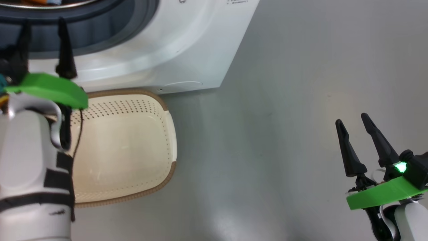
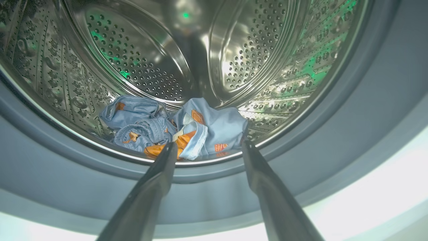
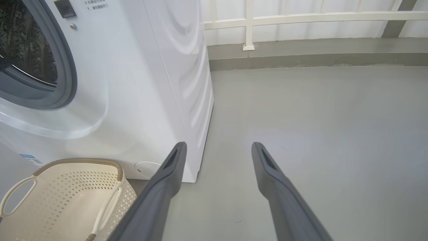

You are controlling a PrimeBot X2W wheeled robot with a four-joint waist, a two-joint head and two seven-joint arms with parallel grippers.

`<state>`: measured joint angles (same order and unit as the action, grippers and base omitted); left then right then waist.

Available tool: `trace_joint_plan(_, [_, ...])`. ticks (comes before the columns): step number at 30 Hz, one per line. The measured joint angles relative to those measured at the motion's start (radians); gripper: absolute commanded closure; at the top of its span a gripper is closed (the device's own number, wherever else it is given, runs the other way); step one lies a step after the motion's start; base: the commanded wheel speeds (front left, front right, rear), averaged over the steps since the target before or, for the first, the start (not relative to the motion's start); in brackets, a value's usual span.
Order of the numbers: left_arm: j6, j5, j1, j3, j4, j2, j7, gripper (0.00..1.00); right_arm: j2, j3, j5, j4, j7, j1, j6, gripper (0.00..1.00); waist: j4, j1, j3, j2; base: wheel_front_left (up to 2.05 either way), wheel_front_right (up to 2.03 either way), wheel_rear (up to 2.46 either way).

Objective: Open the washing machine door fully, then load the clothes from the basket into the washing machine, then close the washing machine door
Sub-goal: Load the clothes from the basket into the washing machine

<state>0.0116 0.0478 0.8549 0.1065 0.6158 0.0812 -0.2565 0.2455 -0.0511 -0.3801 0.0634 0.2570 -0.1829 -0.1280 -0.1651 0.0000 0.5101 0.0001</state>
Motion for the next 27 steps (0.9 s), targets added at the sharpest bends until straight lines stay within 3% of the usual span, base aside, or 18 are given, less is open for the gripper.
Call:
trace_joint_plan(10, [-0.018,0.000,-0.219,-0.010,-0.098,-0.034,0.000,0.00,0.010,0.008,0.001,0.010,0.000,0.062,0.000,0.00,0.035,0.0000,-0.087,0.0000,0.00,0.00,0.00])
trace_joint_plan(27, [-0.041,0.007,-0.594,-0.006,-0.258,-0.041,0.000,0.00,0.019,0.034,0.020,0.032,0.000,0.192,0.000,0.00,0.079,-0.0001,-0.286,-0.0001,0.00,0.00,0.00])
